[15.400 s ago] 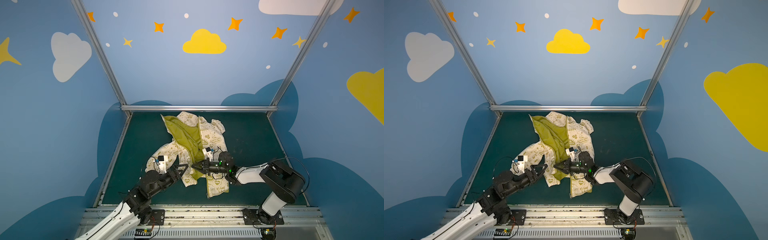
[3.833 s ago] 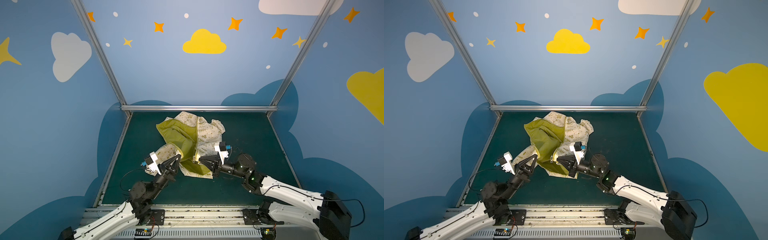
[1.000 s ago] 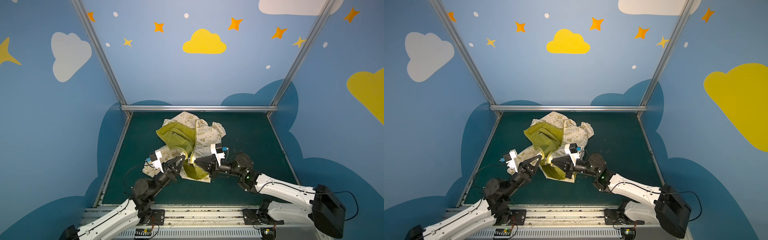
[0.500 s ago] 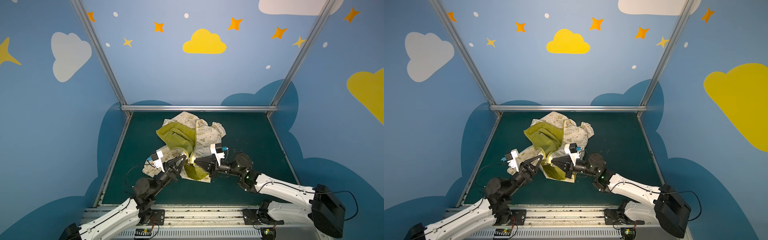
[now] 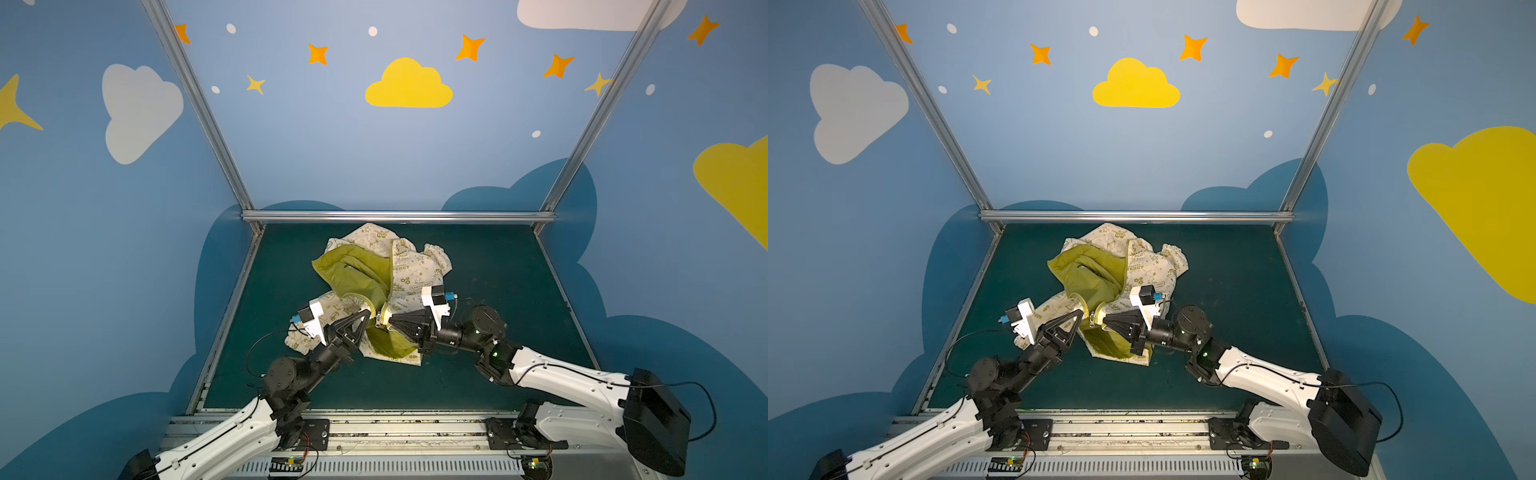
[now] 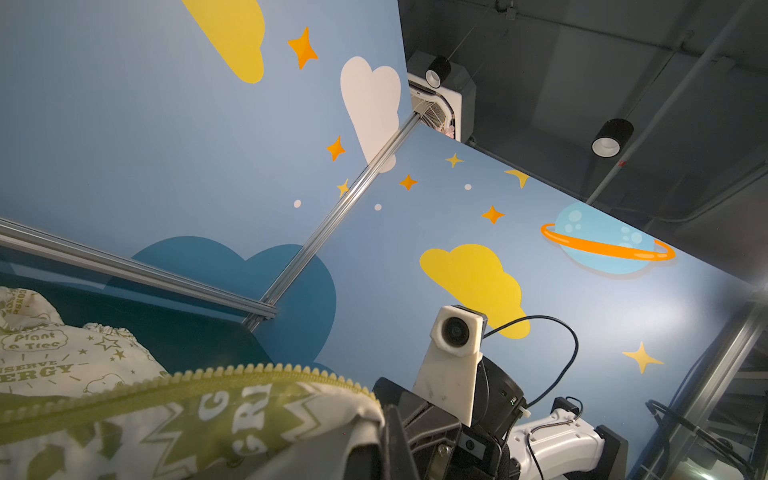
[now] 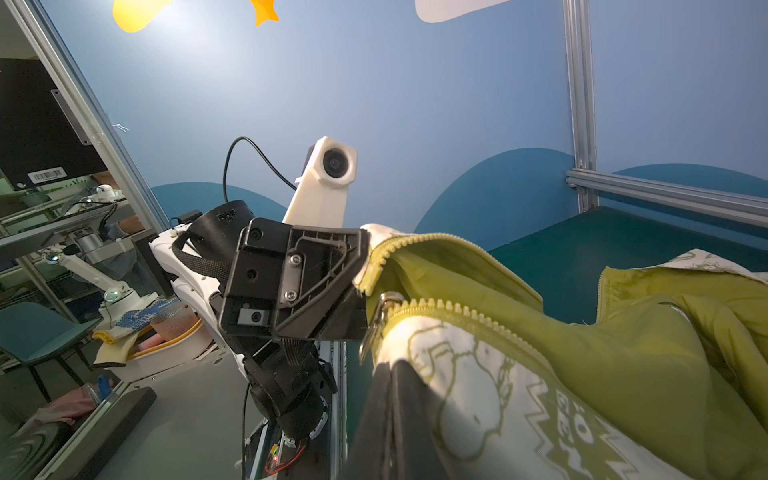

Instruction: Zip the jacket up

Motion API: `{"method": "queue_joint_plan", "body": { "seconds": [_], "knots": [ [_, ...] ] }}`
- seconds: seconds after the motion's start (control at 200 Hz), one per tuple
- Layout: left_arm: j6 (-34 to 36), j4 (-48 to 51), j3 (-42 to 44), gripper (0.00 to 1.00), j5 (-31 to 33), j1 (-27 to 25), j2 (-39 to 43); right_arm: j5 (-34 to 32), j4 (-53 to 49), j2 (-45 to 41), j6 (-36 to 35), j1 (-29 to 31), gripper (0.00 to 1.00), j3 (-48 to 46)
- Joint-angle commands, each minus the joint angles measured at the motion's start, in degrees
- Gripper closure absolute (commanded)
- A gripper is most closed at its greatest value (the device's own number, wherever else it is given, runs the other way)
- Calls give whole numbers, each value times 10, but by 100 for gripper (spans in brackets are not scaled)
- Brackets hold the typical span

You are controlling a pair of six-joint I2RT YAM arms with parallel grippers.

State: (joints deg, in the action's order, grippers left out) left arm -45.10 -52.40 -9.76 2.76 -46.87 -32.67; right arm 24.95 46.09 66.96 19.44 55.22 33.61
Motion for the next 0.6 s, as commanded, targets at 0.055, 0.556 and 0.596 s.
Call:
{"method": "queue_joint_plan", "body": {
  "seconds": [0.055, 0.556, 0.596],
  "knots": [
    [2, -19, -10, 97, 0, 2, -1, 19, 28, -2, 0, -1, 100, 17],
    [-4, -27, -13, 97, 1, 6, -2, 33, 25, 4, 3, 1, 100, 26],
    [-6, -26, -13, 97, 2, 7, 0, 32, 25, 2, 4, 1, 100, 24]
  ]
}}
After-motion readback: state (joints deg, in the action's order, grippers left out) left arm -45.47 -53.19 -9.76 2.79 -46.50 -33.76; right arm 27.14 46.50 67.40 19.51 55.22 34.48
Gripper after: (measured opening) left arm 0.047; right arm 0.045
